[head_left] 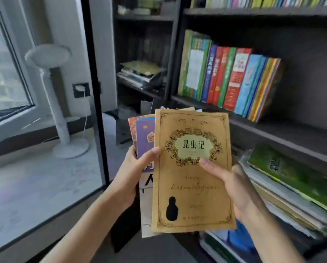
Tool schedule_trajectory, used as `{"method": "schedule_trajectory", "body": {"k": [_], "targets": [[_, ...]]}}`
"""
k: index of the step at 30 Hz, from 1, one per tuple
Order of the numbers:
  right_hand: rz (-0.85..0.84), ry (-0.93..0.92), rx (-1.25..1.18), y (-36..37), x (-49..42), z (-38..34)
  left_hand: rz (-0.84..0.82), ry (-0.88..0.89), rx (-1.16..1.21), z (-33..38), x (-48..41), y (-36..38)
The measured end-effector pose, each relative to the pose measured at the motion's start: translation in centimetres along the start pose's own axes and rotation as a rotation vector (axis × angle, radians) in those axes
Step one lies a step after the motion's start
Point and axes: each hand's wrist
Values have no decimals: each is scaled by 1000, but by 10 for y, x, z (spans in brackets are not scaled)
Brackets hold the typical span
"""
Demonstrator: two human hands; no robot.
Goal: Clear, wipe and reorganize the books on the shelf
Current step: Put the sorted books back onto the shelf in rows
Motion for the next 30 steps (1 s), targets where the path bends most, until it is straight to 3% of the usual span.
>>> {"method": "schedule_trajectory", "body": {"k": [6,13,15,18,20,21,22,30], "targets": [[152,-160,-28,-90,-18,-71,-187,83,-4,52,-56,106],[197,-208,59,-177,-46,-119,-289,-47,41,66,-107,202],[206,-175,84,-198,-53,-122,-433,-59,2,61,-122,213],[253,-101,117,-226,-66,-125,-321,-88,214,45,-174,244],[304,-41,131,-243,-75,-124,-401,-72,96,49,-177,273],[326,-8,150,-251,-82,-122,-442,-147,16,53,-170,289],[360,26,162,-259,-90,-121,-491,-260,44,53,-170,306],[563,239,42,-303,-149,-97,-723,-462,-76,34,-251,357]]}}
Point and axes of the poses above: each hand's wrist, its own x-axis away from the middle knuckle, its own y-axis out of the palm, z = x × y, and after that the axes turned 1 degree about -x, right-handed
